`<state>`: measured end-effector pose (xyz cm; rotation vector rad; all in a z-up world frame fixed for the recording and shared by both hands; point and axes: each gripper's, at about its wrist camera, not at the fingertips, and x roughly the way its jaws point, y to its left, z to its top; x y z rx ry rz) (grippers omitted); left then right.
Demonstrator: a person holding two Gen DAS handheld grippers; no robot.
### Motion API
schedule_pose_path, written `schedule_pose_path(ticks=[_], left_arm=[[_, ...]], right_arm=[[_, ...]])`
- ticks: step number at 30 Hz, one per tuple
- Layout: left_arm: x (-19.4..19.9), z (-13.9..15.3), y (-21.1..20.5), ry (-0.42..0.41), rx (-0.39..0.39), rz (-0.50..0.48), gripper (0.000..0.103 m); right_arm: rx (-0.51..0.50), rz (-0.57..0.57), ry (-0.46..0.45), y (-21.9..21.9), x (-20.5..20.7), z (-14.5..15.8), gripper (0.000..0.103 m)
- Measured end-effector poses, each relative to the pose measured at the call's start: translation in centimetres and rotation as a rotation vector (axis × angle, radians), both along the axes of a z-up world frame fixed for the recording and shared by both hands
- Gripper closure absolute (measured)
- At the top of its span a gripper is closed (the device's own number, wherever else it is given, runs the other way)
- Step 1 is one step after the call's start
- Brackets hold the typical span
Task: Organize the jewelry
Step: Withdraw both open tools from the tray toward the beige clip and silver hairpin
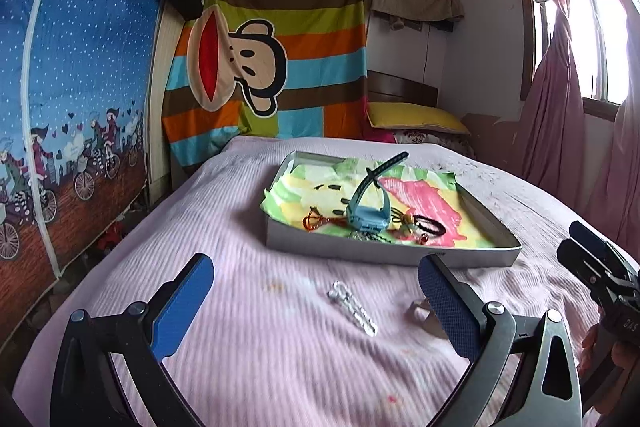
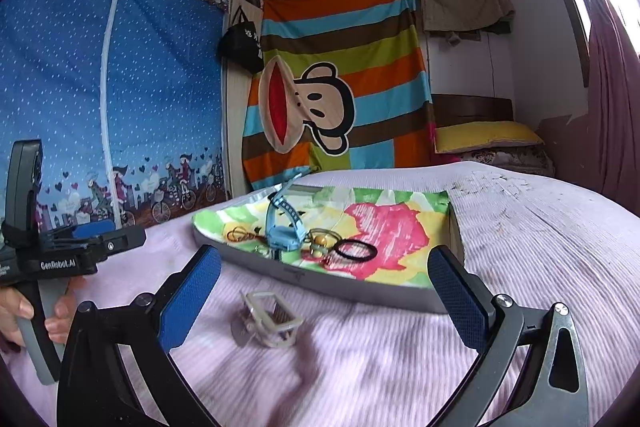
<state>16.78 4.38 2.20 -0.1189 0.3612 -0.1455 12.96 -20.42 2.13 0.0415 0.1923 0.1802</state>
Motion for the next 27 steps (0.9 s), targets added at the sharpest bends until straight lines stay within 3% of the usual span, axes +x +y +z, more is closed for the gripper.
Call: schedule_pose_path(ticks=[15, 27], left_arm=[[0.0, -1.8, -0.5, 0.063, 0.052, -0.024, 0.0], [1.3, -2.7, -0.2, 0.139, 0.048, 0.004, 0.0]], right_arm=[[-0.024, 0.025, 0.074, 0.3, 0.3, -2.0, 0.001], [-0.02, 0.034, 0.144, 0.6, 1.9, -2.9, 0.001]])
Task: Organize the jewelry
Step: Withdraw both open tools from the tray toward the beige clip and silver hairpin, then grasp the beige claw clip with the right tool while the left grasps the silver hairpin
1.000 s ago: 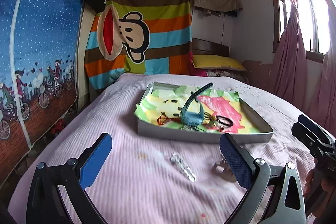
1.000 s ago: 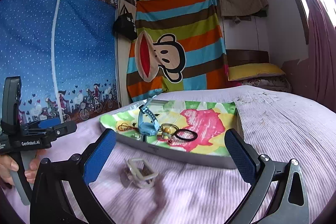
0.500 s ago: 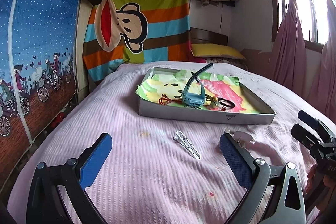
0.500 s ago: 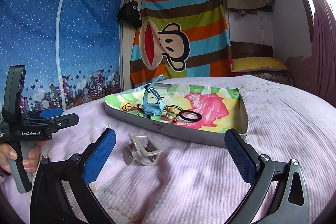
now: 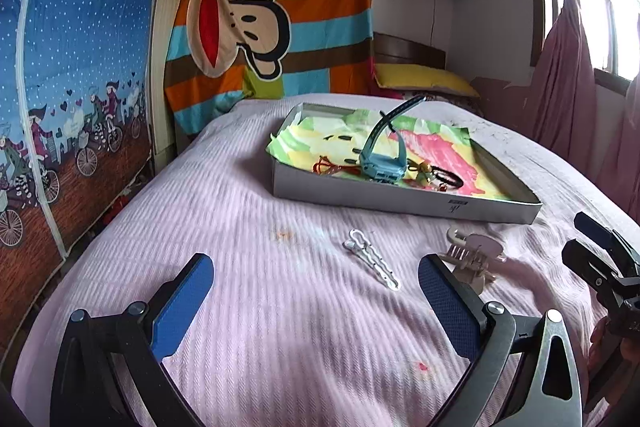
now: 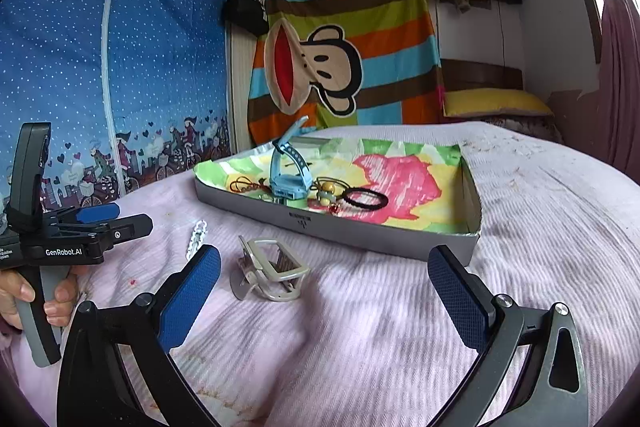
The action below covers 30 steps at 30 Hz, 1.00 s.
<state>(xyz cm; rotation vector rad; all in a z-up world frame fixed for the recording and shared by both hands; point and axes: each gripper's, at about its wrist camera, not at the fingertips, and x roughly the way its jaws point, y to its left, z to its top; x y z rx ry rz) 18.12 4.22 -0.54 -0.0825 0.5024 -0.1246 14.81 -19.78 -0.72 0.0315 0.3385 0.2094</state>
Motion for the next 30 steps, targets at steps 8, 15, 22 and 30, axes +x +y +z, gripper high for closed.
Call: schedule_pose_path(ticks=[8, 15, 22, 30], left_arm=[[1.0, -0.7, 0.0, 0.056, 0.007, -0.009, 0.0], [1.8, -1.0, -0.5, 0.087, 0.02, -0.046, 0.0], [2.7, -0.8, -0.6, 0.1, -0.017, -0.098, 0.007], [4.6, -1.2, -1.2, 0.156, -0.067, -0.185, 0.032]], right_arm=[[-0.001, 0.008, 0.051, 0.2, 1.1, -0.8, 0.001], [-0.017, 0.036, 0.113, 0.8, 2.3, -1.5, 0.001], [0.001, 0.097, 0.261, 1.3, 5.2, -2.9, 0.001], [0.019, 0.134, 0.297, 1.4, 7.0, -3.4, 0.002]])
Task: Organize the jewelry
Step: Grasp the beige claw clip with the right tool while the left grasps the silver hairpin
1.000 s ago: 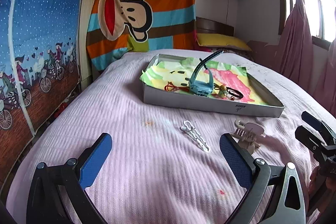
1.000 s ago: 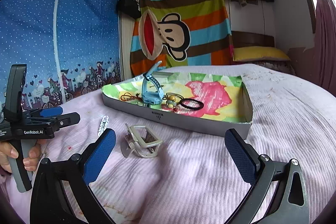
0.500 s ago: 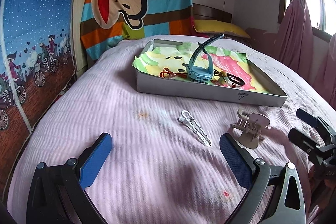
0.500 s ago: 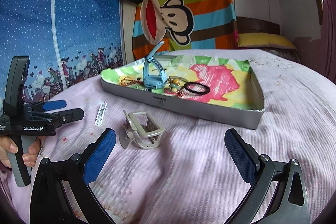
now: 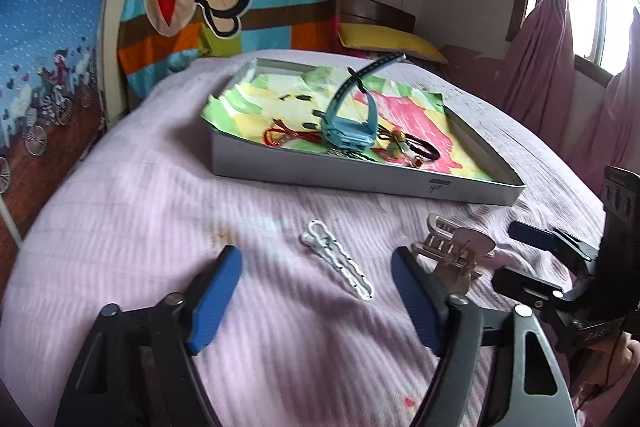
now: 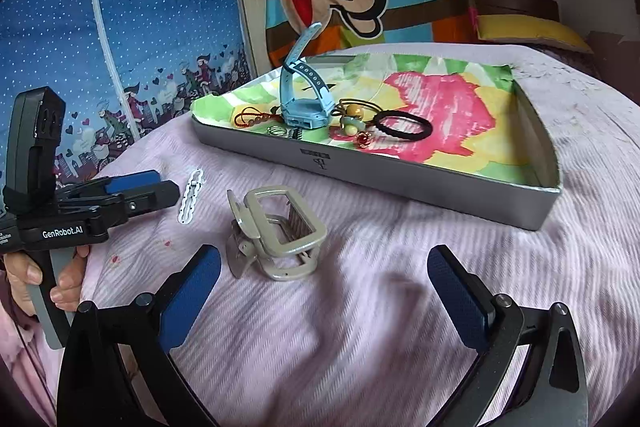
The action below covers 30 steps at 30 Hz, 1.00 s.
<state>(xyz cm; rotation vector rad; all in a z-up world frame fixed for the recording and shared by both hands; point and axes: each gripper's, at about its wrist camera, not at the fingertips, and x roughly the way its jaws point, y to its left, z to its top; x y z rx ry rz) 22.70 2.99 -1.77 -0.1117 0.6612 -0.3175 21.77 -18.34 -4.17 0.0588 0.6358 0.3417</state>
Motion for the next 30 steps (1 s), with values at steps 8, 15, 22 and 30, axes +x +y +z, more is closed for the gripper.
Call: schedule_pose_path(ticks=[8, 15, 22, 30], left_arm=[[1.0, -0.6, -0.5, 0.046, -0.052, -0.074, 0.051], [2.3, -1.4, -0.4, 0.109, -0.062, -0.051, 0.067], [2.2, -1.7, -0.4, 0.121, -0.062, -0.05, 0.078], [2.2, -2.0, -0.5, 0.13, -0.082, -0.077, 0.088]], right_arm=[[-0.007, 0.07, 0.041, 1.3, 1.9, -0.2, 0.026], [-0.005, 0.106, 0.062, 2.4, 2.9, -0.7, 0.038], [0.011, 0.114, 0.083, 2.6, 3.5, -1.1, 0.043], [0.032, 0.106, 0.103, 2.5, 4.2, -1.6, 0.046]])
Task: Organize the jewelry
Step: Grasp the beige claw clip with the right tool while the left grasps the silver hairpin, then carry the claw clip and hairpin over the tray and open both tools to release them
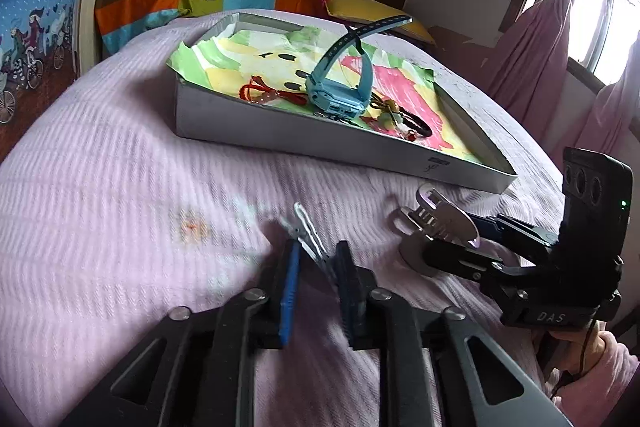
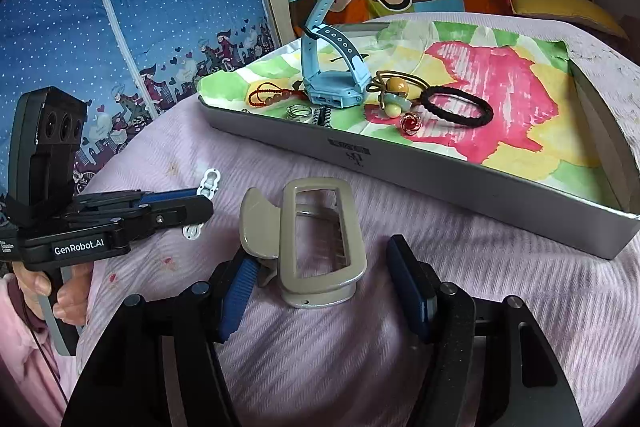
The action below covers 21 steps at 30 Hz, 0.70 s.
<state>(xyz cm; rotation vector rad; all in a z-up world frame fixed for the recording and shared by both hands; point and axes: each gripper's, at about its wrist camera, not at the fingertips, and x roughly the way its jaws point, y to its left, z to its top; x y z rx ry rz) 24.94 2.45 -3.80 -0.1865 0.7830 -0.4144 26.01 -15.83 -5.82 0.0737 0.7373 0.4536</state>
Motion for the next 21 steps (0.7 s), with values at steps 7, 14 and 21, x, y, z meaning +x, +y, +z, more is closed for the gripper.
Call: schedule_pose_path(ticks=[7, 14, 21], left_arm=[[-0.3, -0.1, -0.3, -0.011, -0.006, -0.013, 0.094], [-0.9, -0.1, -0.9, -0.031, 0.003, -0.034, 0.097], [-1.6, 0.0, -1.4, -0.063, 0.01, -0.069, 0.097]], right_arm=[[-0.003, -0.006, -0.028, 0.2, -0.5, -0.1, 0.06], [0.041, -0.02, -0.062, -0.8, -1.3, 0.1, 0.06], [0.091, -0.057, -0.129, -2.1, -2.2, 0.6, 0.06]])
